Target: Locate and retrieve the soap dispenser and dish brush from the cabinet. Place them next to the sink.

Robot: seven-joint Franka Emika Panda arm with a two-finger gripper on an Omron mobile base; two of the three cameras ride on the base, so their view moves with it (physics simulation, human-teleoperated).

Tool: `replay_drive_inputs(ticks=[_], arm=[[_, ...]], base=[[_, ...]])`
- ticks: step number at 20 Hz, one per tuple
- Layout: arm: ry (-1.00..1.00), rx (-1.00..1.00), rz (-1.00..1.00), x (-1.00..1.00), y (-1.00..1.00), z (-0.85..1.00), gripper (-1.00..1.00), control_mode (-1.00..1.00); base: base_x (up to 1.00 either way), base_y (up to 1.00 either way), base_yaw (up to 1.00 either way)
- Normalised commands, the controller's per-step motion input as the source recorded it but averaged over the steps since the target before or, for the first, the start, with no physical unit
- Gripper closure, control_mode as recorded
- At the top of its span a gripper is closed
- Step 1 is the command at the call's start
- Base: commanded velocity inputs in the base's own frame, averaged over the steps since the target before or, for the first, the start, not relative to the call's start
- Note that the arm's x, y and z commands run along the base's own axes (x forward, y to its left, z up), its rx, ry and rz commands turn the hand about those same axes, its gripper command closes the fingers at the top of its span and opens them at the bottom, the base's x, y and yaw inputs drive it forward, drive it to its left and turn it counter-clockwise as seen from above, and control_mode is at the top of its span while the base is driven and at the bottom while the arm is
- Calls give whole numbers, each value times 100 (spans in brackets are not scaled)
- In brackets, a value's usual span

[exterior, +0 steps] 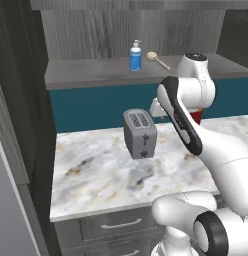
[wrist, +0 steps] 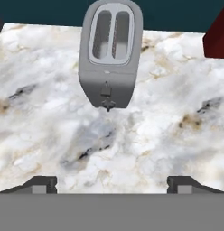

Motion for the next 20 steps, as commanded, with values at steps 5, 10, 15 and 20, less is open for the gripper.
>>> replay_drive_inputs(ticks=[5,10,15,20], arm=[[-13,0,0,-30,0,17,-100,-100],[-16,3,0,-28,3,25,-100,-100],[-25,7,-4,-12,21,23,-100,-100],[-22,1,-9,0,23,21,-100,-100]], base=[[0,0,0],[0,0,0],[0,0,0],[0,0,0]])
